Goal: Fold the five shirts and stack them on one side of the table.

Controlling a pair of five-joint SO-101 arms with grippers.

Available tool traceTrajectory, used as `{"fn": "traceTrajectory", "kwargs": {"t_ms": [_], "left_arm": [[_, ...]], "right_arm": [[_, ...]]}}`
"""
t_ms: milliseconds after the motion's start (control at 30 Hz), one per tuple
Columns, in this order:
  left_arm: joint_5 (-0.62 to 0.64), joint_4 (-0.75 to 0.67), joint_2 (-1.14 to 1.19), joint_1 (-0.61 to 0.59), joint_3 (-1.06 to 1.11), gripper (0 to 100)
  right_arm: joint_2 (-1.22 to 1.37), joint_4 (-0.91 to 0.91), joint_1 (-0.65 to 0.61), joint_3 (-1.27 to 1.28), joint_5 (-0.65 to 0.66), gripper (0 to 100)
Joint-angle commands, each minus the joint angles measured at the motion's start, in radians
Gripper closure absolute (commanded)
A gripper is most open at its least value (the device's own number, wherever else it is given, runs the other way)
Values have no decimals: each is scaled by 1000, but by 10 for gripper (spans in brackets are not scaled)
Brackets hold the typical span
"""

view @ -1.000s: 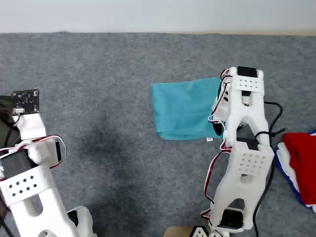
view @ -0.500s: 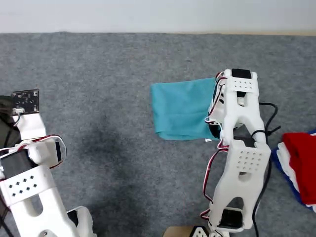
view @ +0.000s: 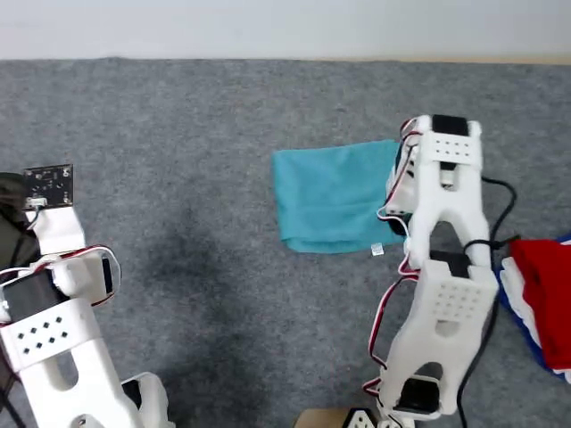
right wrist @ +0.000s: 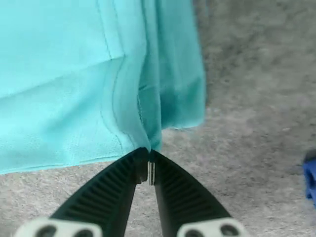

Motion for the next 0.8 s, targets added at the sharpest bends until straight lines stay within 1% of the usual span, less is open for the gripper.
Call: {"fn": "traceTrajectory", "kwargs": {"t_ms": [0, 167, 300, 400, 467, 533, 633, 767], "left_arm": [[-6, 6, -20, -2, -5, 996], [-6, 6, -20, -2, -5, 996], [-6, 9, -20, -2, -5, 996], [-6, 9, -20, -2, -5, 996], [-6, 8, -20, -2, -5, 996], [-6, 6, -18, -2, -5, 996], [-6, 6, -17, 0, -5, 996], [-6, 6, -17, 0, -5, 996]], "right_arm": [[-107, 7, 27, -6, -6, 989], [-127, -19, 48, -6, 2, 989], [-110, -42, 73, -6, 66, 989], [-99, -8, 74, -6, 100, 989], [-102, 18, 70, -6, 94, 986], [-104, 39, 64, -6, 60, 954], [-96, 54, 30, -3, 52, 874], [-93, 45, -24, 0, 48, 875]]}}
